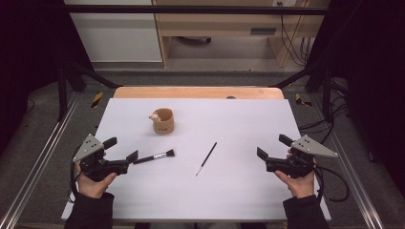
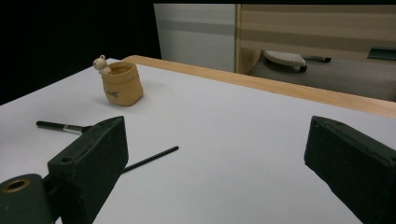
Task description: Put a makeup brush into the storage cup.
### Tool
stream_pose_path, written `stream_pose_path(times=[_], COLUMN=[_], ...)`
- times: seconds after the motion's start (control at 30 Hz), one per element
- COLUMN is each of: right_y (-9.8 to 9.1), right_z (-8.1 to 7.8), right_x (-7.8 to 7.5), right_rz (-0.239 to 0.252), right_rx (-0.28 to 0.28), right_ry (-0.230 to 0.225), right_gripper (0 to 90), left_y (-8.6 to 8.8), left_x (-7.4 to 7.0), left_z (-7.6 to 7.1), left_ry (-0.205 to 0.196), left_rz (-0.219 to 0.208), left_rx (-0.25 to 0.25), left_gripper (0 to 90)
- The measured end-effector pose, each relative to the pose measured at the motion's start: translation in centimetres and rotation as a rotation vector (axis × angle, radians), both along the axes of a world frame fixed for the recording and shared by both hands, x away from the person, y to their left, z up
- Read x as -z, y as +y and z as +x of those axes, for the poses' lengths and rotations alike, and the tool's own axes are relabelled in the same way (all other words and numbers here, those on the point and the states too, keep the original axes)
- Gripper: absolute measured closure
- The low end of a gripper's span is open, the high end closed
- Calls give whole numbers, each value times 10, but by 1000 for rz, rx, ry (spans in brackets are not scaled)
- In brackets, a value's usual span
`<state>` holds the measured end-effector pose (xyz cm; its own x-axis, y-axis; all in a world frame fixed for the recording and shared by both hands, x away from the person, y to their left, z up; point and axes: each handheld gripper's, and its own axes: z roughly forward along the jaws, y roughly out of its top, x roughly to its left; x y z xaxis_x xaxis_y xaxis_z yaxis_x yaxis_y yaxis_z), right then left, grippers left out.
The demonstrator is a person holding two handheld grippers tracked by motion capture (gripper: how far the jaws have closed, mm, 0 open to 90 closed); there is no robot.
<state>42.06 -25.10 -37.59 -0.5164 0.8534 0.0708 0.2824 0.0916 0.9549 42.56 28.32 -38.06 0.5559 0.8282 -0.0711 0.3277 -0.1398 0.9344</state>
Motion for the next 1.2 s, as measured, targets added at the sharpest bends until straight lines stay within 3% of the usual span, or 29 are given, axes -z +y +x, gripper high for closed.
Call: stream_pose_path(times=[0.37,0.7,0.93,1.2], right_y=[3,12,16,16], right_z=[-1,-2,-1,-2], right_x=[0,0,1,-1], right_rz=[-12,-26,-36,-33], right_rx=[-1,-15,-19,-25], right_ry=[-1,7,17,4], right_gripper=[66,65,63,63], left_y=[-1,-5,-8,-10], left_x=[1,-1,-6,-6], left_z=[0,6,13,24], left_ry=[13,42,54,95], left_rz=[19,62,108,190], left_rx=[21,61,85,94], left_gripper=[50,53,55,60])
